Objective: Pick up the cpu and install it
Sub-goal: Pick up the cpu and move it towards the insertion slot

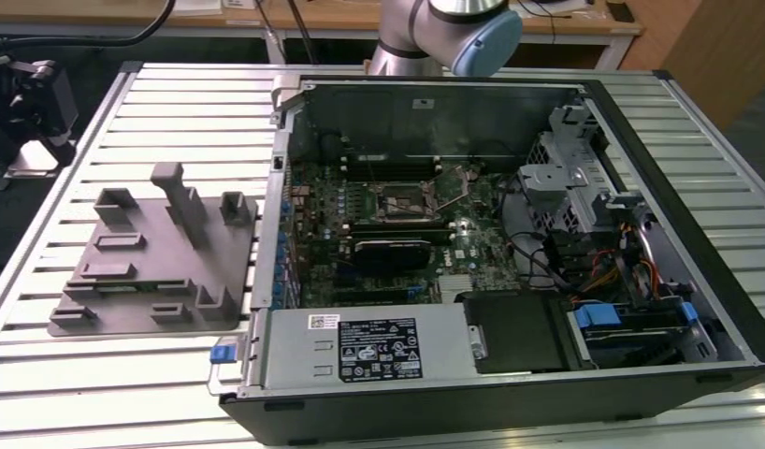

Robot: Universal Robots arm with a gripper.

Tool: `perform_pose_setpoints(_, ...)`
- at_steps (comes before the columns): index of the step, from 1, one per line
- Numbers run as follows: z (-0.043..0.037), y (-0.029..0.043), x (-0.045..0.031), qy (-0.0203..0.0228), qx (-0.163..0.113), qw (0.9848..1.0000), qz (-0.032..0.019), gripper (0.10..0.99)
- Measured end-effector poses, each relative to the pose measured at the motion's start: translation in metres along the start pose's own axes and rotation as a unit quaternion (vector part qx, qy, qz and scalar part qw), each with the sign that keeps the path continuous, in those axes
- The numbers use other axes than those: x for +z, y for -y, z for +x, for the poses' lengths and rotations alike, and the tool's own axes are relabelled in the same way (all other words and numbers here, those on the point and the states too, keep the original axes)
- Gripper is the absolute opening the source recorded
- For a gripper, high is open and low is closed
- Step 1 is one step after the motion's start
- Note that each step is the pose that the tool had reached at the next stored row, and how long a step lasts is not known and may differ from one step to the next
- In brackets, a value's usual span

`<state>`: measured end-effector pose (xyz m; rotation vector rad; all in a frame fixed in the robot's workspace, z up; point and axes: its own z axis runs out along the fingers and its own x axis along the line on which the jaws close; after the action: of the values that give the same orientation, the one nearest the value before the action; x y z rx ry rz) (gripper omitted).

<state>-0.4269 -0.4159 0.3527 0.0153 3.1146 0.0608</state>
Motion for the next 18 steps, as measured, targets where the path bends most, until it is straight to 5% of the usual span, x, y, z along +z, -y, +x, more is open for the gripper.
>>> perform_pose_setpoints(18,-0.0209,-0.0002,0.0006,0.0001,0.0,1.0,0.0,0.541)
